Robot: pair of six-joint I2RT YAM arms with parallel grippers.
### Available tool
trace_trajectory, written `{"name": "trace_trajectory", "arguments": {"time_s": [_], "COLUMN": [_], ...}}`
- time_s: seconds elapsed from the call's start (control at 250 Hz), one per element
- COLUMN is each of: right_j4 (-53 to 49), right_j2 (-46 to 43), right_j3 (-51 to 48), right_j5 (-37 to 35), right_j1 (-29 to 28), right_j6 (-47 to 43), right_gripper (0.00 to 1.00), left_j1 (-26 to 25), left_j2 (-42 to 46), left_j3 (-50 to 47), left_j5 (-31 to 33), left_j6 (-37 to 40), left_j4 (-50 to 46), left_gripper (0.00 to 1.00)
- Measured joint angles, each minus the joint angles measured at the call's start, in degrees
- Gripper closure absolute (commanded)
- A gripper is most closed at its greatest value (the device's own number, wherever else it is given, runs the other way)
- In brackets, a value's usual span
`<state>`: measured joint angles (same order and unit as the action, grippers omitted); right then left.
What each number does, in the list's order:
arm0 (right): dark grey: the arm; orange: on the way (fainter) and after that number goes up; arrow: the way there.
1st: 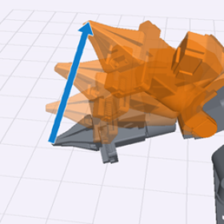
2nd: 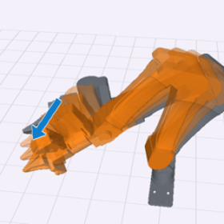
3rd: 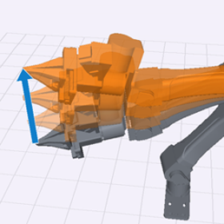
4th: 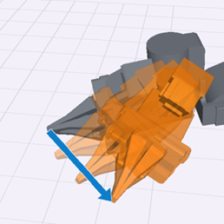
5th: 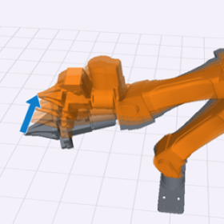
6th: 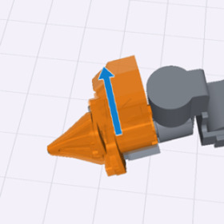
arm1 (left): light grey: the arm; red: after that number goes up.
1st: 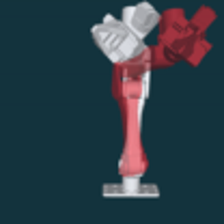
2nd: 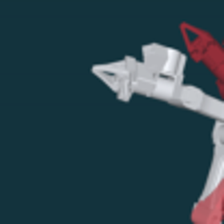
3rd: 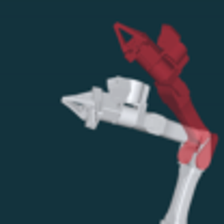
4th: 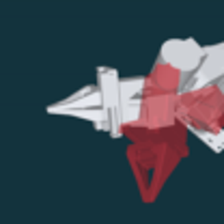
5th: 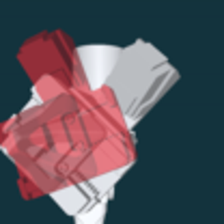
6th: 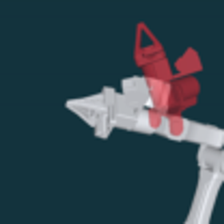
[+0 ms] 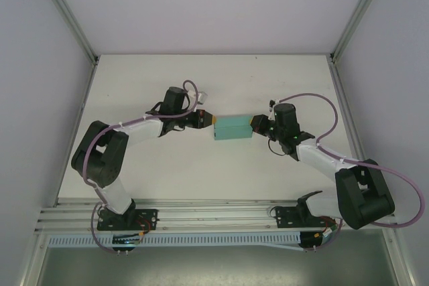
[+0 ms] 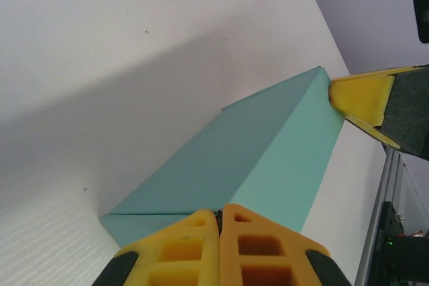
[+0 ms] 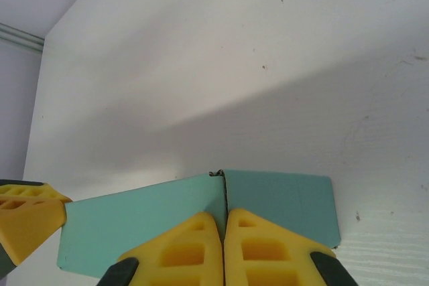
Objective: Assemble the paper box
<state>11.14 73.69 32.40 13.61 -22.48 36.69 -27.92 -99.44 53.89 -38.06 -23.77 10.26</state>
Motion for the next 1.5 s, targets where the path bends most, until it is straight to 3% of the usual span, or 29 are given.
{"name": "trace_trajectory", "arguments": {"time_s": [0.18,0.296,0.392,0.496,0.568,0.739,0.835,1.151,1.503], "right_j4": [-1.05,-4.28,-9.25,-15.52,-18.91,-24.15,-25.24,-32.00,-41.99], "right_j2": [-0.61,-1.16,-1.55,-2.36,-3.17,-4.70,-4.76,3.50,12.74], "right_j3": [0.09,1.27,3.21,5.46,7.30,13.51,15.76,25.64,32.46], "right_j5": [0.07,-0.02,-0.68,-2.62,-3.30,-3.21,-1.95,4.55,14.64], "right_j1": [0.00,0.00,0.00,0.09,0.26,0.44,0.44,0.70,0.66], "right_j6": [1.25,0.87,-0.44,-3.67,-6.34,-13.38,-18.34,-39.32,-63.14], "right_gripper": [0.88,0.75,0.59,0.43,0.32,0.05,0.01,0.01,0.01], "left_j1": [-1.07,-1.75,-1.99,-2.10,-2.10,-2.10,-2.10,-2.10,-2.10], "left_j2": [1.22,1.40,0.94,0.70,0.66,0.04,0.04,2.89,1.42], "left_j3": [-1.68,-1.53,-0.37,1.03,2.27,7.06,9.38,11.85,8.35], "left_j5": [3.21,4.52,4.70,4.92,5.40,6.71,6.64,8.79,8.13], "left_j6": [2.93,4.24,4.81,5.29,5.51,5.97,6.32,6.16,5.68], "left_j4": [2.25,2.54,1.51,-0.94,-3.78,-13.33,-15.91,-19.52,-19.69], "left_gripper": [0.96,0.93,0.84,0.70,0.52,0.25,0.02,0.02,0.05]}}
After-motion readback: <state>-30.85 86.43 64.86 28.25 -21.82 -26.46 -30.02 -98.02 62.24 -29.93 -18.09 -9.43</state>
